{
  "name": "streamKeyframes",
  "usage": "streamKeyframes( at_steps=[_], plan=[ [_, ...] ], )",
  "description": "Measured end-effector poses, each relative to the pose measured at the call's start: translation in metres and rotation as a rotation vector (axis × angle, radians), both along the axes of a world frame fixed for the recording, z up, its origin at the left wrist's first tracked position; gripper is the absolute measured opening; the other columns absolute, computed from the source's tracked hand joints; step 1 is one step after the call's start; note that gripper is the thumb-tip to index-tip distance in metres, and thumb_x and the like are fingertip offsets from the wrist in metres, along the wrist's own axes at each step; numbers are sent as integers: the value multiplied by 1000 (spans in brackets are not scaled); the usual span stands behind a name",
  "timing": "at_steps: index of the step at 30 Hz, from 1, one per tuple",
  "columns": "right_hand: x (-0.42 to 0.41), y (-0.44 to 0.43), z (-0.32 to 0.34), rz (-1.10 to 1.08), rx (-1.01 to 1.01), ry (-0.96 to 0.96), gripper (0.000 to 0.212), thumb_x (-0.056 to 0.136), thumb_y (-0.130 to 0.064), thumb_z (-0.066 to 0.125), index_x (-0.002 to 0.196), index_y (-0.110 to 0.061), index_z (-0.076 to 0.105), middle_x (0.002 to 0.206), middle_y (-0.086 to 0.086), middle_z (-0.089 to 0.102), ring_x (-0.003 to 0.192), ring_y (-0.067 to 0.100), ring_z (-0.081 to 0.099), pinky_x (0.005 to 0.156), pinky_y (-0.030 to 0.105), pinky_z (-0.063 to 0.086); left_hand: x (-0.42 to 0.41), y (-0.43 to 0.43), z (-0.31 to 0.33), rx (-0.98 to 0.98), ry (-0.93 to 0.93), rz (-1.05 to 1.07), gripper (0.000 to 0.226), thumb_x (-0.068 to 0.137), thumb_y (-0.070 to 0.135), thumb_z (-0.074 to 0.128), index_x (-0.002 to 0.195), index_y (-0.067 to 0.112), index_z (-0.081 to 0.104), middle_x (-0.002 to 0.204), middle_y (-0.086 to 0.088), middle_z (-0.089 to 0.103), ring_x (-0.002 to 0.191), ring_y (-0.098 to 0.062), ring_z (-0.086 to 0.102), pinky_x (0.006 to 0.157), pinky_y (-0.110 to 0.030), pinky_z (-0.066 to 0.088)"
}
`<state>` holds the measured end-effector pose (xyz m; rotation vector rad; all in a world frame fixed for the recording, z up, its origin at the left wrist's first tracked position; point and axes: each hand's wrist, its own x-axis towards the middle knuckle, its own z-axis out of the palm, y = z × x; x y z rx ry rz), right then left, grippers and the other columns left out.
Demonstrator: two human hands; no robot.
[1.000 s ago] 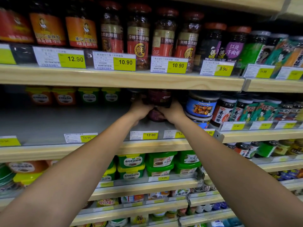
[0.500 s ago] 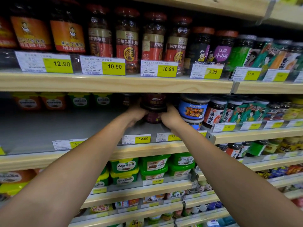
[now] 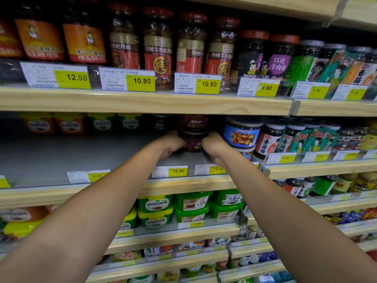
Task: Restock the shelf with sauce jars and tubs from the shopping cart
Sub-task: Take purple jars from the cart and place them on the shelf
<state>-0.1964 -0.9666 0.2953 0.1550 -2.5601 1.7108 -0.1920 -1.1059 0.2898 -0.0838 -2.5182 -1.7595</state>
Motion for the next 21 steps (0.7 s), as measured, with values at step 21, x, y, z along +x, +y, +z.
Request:
streamKeyframes(
  at_steps=[21],
  plan=[
    [88, -14, 19, 38, 507, 202, 52, 78, -19, 64, 128, -9, 55, 124, 18, 60, 117, 37, 56, 98, 40, 47, 103, -45, 17, -707, 188, 69, 72, 88, 50, 57, 152, 27, 34, 155, -7, 42, 140, -32, 41, 112, -49, 40]
  ],
)
